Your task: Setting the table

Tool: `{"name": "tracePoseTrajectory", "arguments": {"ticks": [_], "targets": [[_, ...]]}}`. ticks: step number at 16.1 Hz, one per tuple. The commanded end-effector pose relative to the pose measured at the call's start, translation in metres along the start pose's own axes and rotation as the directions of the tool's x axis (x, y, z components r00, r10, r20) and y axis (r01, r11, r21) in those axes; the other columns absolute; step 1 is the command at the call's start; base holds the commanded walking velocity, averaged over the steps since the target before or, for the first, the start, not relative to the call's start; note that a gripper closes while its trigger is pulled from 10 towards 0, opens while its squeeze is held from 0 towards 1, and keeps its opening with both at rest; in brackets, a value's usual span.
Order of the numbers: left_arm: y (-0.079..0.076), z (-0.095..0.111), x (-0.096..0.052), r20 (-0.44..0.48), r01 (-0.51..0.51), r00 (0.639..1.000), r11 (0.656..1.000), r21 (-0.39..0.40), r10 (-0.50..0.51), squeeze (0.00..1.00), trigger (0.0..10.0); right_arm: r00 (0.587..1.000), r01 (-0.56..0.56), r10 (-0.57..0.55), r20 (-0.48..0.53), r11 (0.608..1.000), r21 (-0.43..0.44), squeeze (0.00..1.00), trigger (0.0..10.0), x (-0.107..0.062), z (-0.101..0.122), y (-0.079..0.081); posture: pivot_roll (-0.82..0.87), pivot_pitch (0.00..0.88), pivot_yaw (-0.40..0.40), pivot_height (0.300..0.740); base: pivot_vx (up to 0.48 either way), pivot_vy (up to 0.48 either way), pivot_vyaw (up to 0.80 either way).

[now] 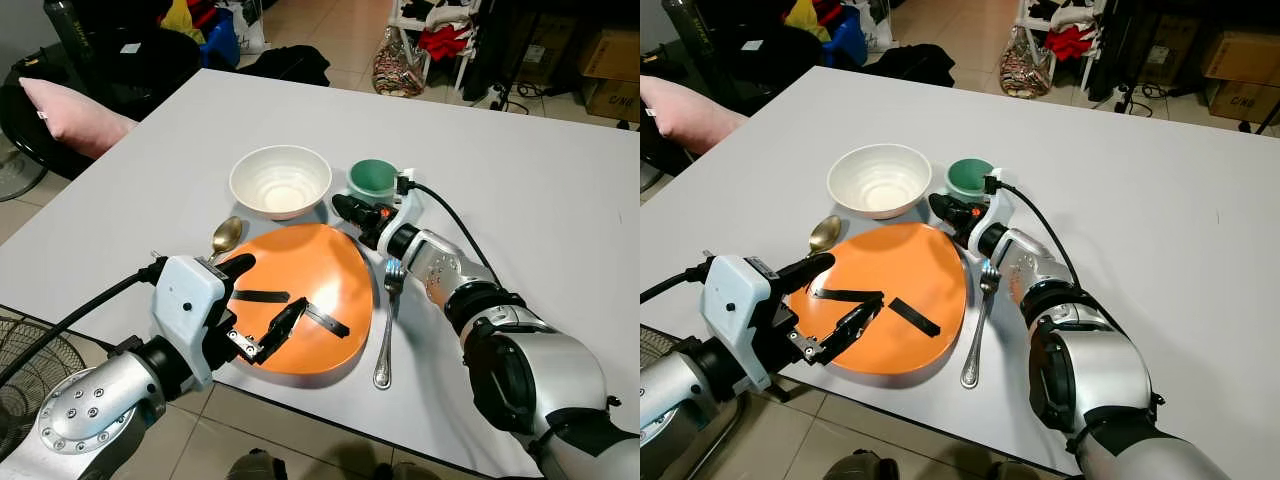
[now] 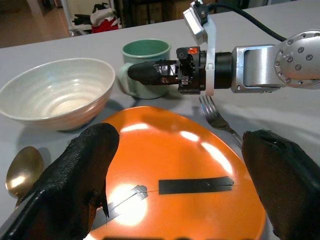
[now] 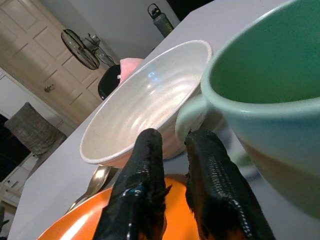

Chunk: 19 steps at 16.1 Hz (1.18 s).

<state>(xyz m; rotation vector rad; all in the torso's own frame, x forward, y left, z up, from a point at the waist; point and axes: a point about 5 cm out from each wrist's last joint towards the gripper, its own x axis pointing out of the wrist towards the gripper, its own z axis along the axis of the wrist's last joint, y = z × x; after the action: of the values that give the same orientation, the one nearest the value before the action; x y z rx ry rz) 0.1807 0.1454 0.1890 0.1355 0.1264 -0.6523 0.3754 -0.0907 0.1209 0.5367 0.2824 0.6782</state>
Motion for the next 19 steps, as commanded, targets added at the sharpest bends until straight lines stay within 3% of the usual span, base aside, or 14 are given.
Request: {"name": "tracePoseTrajectory", "arguments": {"ticks": [1, 9, 12, 14, 16, 17, 18, 19], "targets": [[0.001, 0.003, -0.001, 0.002, -0.001, 1.000, 1.000, 0.013, 0.001, 0.00, 10.0, 1.000, -0.008, 0.008, 0.006, 1.000, -0.011, 1.00, 10.0, 0.001, 0.006, 0.001, 0.09, 0.085, 0.051, 0.740, 0.000, 0.000, 0.00], [0.006, 0.001, 0.010, 0.018, 0.004, 1.000, 1.000, 0.027, -0.004, 0.00, 10.0, 0.992, -0.122, 0.122, -0.006, 0.986, -0.111, 1.00, 10.0, -0.022, 0.028, -0.013, 0.03, 0.001, 0.054, 0.740, 0.000, 0.000, 0.00], [0.007, -0.005, 0.014, 0.025, -0.035, 0.999, 0.999, 0.010, 0.035, 0.00, 10.0, 0.963, -0.265, 0.269, 0.005, 0.952, -0.150, 1.00, 10.0, -0.036, 0.042, -0.007, -0.01, 0.000, 0.059, 0.740, 0.000, 0.000, 0.00], [0.001, -0.009, 0.015, 0.037, -0.050, 0.998, 0.999, -0.020, 0.051, 0.00, 10.0, 0.940, -0.338, 0.339, -0.024, 0.922, -0.191, 1.00, 10.0, -0.060, 0.035, 0.008, -0.04, 0.000, 0.060, 0.740, 0.000, 0.000, 0.00], [0.002, -0.012, 0.014, 0.053, -0.132, 0.990, 0.991, -0.035, 0.133, 0.00, 10.0, 0.955, -0.288, 0.297, 0.012, 0.933, -0.217, 1.00, 10.0, -0.075, 0.030, 0.018, -0.05, 0.000, 0.055, 0.740, 0.000, 0.000, 0.00], [0.010, -0.017, 0.013, 0.048, -0.279, 0.958, 0.959, -0.046, 0.281, 0.00, 10.0, 0.980, -0.164, 0.191, 0.057, 0.934, -0.316, 1.00, 10.0, -0.082, 0.027, 0.021, -0.06, 0.000, 0.050, 0.740, 0.000, 0.000, 0.00], [0.016, -0.023, 0.011, 0.025, -0.396, 0.917, 0.914, -0.086, 0.399, 0.00, 10.0, 0.982, -0.128, 0.169, 0.080, 0.919, -0.374, 1.00, 10.0, -0.091, 0.023, 0.030, -0.06, 0.000, 0.050, 0.740, 0.000, 0.000, 0.00], [0.018, -0.026, 0.009, 0.013, -0.455, 0.889, 0.886, -0.092, 0.458, 0.00, 10.0, 0.989, -0.075, 0.118, 0.090, 0.922, -0.379, 1.00, 10.0, -0.096, 0.018, 0.035, -0.07, 0.000, 0.049, 0.740, 0.000, 0.000, 0.00]]}}
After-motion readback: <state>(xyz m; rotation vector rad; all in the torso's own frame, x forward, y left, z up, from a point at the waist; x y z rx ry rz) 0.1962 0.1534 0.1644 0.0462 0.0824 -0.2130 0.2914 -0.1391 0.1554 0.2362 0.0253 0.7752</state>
